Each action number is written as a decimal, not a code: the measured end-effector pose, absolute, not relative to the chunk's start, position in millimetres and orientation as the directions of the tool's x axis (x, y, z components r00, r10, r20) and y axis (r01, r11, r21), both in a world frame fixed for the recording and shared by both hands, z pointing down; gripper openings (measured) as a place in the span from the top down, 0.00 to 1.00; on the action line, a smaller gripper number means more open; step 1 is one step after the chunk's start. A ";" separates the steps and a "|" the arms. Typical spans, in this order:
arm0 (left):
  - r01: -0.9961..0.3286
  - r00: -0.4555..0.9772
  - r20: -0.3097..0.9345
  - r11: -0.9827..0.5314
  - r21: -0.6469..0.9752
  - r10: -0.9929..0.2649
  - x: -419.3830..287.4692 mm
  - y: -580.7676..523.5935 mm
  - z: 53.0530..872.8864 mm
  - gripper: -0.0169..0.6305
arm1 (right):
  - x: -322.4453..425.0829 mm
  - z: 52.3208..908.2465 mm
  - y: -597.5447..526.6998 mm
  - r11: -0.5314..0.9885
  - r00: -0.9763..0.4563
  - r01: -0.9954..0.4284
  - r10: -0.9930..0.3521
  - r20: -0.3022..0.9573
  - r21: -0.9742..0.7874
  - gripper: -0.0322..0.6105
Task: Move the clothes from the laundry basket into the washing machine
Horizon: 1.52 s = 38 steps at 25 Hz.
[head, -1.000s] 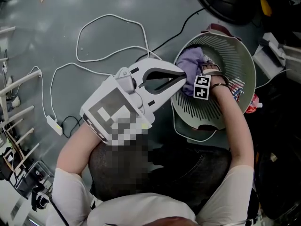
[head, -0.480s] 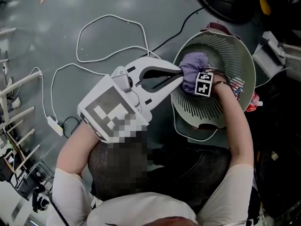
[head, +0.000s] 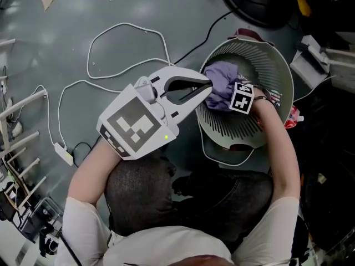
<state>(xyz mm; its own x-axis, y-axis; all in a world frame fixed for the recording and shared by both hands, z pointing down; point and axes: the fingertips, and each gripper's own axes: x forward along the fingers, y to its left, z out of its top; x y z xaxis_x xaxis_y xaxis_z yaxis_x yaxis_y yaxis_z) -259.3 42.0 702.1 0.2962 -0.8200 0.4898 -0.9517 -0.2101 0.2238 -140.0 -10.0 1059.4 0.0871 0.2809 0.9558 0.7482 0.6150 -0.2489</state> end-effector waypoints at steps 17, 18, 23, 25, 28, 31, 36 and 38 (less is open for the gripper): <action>-0.938 0.343 0.475 -0.263 0.227 -0.811 -244.2 5.4 700.1 0.96 | -157.2 964.0 -30.4 0.688 -0.118 0.714 0.301 0.946 -0.130 0.68; -0.937 0.344 0.473 -0.268 0.223 -0.811 -243.6 4.2 699.7 0.96 | -157.9 960.2 -32.5 0.693 -0.127 0.710 0.301 0.945 -0.125 0.68; -0.947 0.316 0.476 -0.241 0.214 -0.821 -250.0 -0.3 701.6 0.96 | -161.3 938.7 -41.9 0.711 -0.189 0.699 0.283 0.940 -0.073 0.67; -0.949 0.309 0.471 -0.232 0.215 -0.827 -251.2 -3.0 699.7 0.96 | -163.2 927.8 -45.3 0.718 -0.214 0.694 0.275 0.937 -0.052 0.67; -0.947 0.317 0.470 -0.242 0.213 -0.824 -249.3 -4.8 698.8 0.96 | -164.4 909.1 -47.8 0.723 -0.243 0.690 0.268 0.932 -0.028 0.67; -0.948 0.307 0.462 -0.225 0.226 -0.832 -252.0 -7.1 695.3 0.96 | -164.6 889.5 -50.3 0.734 -0.285 0.679 0.268 0.920 -0.003 0.67; -0.951 0.299 0.428 -0.230 0.207 -0.853 -248.6 -15.4 684.2 0.96 | -159.9 863.4 -58.6 0.773 -0.371 0.633 0.254 0.893 0.043 0.67; -0.955 0.291 0.439 -0.234 0.182 -0.850 -250.5 -15.6 689.1 0.96 | -157.4 852.7 -63.9 0.794 -0.404 0.605 0.244 0.881 0.057 0.67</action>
